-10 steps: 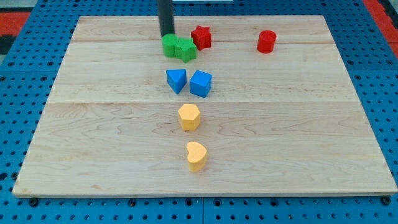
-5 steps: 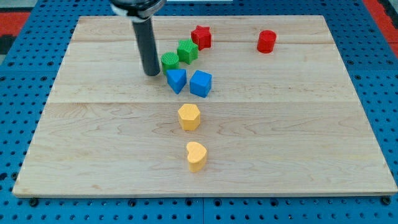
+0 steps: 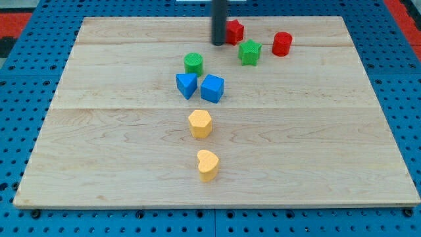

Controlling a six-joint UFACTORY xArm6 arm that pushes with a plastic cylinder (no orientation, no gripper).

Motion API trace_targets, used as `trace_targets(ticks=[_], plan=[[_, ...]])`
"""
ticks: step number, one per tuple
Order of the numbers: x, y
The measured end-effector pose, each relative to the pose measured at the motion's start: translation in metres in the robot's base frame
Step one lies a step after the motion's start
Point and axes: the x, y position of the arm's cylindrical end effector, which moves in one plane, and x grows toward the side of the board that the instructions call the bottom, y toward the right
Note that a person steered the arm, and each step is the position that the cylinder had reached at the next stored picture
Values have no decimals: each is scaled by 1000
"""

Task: Separate the green and red blocks

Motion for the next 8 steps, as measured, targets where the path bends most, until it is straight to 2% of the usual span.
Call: trace_targets(ticks=[1, 2, 4, 7, 8], plan=[[34, -44], [67, -35], [34, 17], [14, 17], [25, -36]])
